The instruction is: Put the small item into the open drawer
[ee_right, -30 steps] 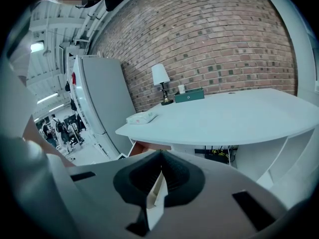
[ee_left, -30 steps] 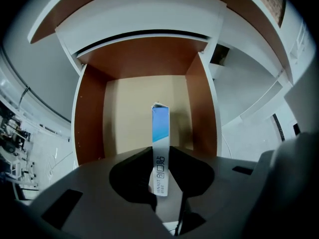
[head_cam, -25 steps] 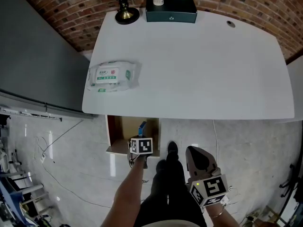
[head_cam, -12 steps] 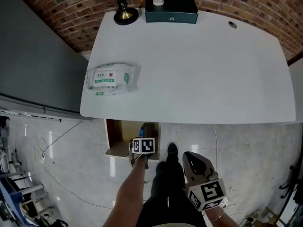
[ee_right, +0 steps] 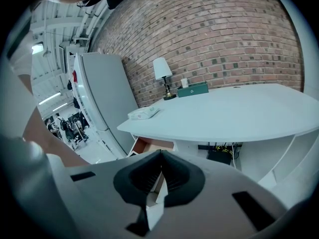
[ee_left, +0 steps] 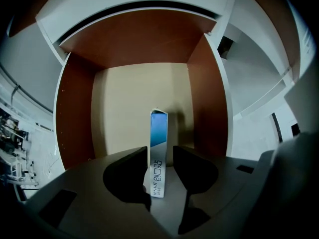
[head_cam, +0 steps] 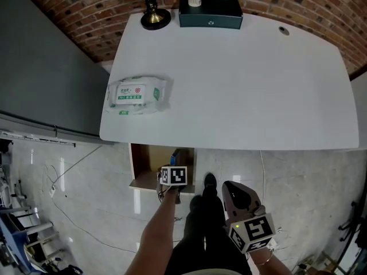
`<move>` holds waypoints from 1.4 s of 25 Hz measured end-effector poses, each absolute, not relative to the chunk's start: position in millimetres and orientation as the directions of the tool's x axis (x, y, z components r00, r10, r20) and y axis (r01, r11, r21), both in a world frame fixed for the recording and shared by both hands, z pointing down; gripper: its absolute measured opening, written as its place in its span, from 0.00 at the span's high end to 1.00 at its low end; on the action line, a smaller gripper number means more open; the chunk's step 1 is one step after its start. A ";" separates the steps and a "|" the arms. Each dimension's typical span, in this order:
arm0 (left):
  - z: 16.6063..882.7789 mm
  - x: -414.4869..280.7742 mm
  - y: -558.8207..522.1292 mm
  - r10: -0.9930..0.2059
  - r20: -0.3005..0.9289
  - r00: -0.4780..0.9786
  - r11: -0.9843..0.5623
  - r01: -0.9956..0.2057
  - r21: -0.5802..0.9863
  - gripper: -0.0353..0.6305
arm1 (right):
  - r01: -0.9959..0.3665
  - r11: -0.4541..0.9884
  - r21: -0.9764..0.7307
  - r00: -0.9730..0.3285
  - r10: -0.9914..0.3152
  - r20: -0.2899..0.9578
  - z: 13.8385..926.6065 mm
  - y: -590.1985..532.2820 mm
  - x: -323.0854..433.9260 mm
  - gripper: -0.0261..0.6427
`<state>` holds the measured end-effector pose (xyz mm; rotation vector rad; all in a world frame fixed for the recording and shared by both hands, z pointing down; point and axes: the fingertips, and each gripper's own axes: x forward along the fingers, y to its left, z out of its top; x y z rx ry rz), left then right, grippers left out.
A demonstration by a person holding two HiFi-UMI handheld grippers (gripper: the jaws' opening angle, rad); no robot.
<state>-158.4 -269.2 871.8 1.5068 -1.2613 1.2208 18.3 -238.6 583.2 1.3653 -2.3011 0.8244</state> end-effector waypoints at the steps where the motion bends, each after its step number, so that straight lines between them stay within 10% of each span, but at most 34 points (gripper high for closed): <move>1: 869.0 -157.9 -270.2 -0.214 0.976 0.040 -0.178 -0.984 0.002 0.67 | -0.876 0.373 -0.305 -0.482 -0.679 0.553 581.8 -238.4 17.1 0.95; 35: 558.7 -180.5 -243.5 -0.736 0.626 0.258 -0.268 -0.960 0.080 0.78 | -0.905 0.349 -0.244 -0.420 -0.827 0.374 462.7 -181.4 -1.0 0.95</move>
